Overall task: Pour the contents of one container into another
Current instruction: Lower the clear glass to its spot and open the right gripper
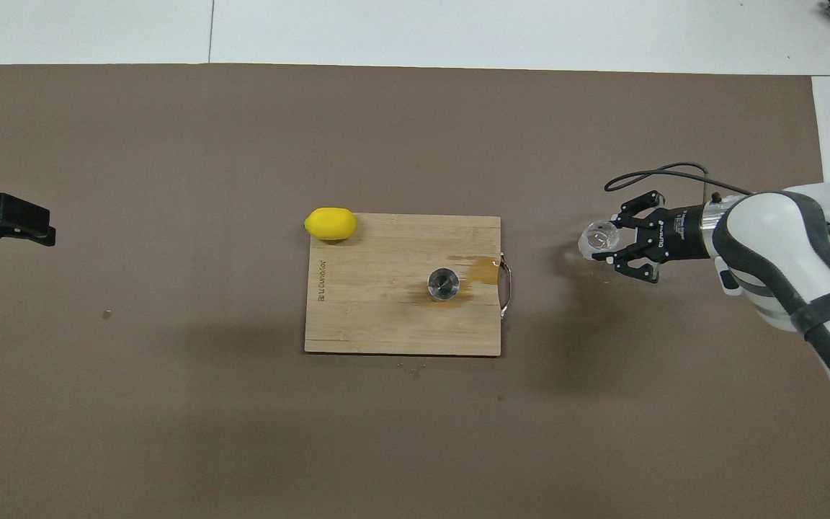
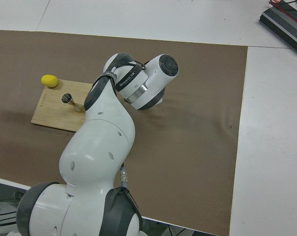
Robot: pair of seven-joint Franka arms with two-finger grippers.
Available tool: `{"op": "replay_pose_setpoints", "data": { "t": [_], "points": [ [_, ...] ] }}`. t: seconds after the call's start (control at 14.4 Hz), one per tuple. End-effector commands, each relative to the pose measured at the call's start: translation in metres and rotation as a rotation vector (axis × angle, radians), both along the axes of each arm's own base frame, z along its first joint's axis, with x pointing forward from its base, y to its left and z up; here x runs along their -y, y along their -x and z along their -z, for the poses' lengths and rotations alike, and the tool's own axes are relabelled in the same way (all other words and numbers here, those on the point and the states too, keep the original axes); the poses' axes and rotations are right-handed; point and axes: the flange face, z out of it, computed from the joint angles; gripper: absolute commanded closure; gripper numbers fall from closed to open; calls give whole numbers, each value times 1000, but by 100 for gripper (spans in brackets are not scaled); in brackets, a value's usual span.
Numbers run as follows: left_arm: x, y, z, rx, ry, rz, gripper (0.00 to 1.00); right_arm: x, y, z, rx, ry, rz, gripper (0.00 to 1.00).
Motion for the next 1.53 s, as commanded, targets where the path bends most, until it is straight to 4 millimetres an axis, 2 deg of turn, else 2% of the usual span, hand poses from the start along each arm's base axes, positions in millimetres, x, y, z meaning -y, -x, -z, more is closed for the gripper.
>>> {"op": "replay_pose_setpoints", "data": {
  "t": [0.0,0.14,0.21,0.55,0.62,0.69,0.76,0.83,1.11,1.32,1.46],
  "points": [
    [1,5,-4,7,8,-13,0,9,7,10,5,-36,-12,100],
    [1,5,-4,5,7,-19,0,27,19,22,15,-35,-29,100],
    [1,5,-4,5,7,-21,0,29,20,24,18,-35,-34,100],
    [1,5,-4,7,7,-21,0,27,40,43,38,-58,-81,100],
    [1,5,-4,7,7,-22,0,28,41,43,39,-58,-82,82],
    [3,5,-4,7,6,-30,0,29,40,42,45,-51,-78,36],
    [4,5,-4,7,6,-35,0,29,39,39,56,-44,-78,4],
    [4,5,-4,7,6,-35,0,30,39,37,58,-43,-75,1],
    [3,5,-4,7,6,-38,0,38,45,28,73,-20,-92,1],
    [4,6,-4,5,6,-36,0,67,50,19,101,44,-133,1],
    [4,5,-4,7,6,-36,0,76,51,1,124,108,-185,1]
  ]
}}
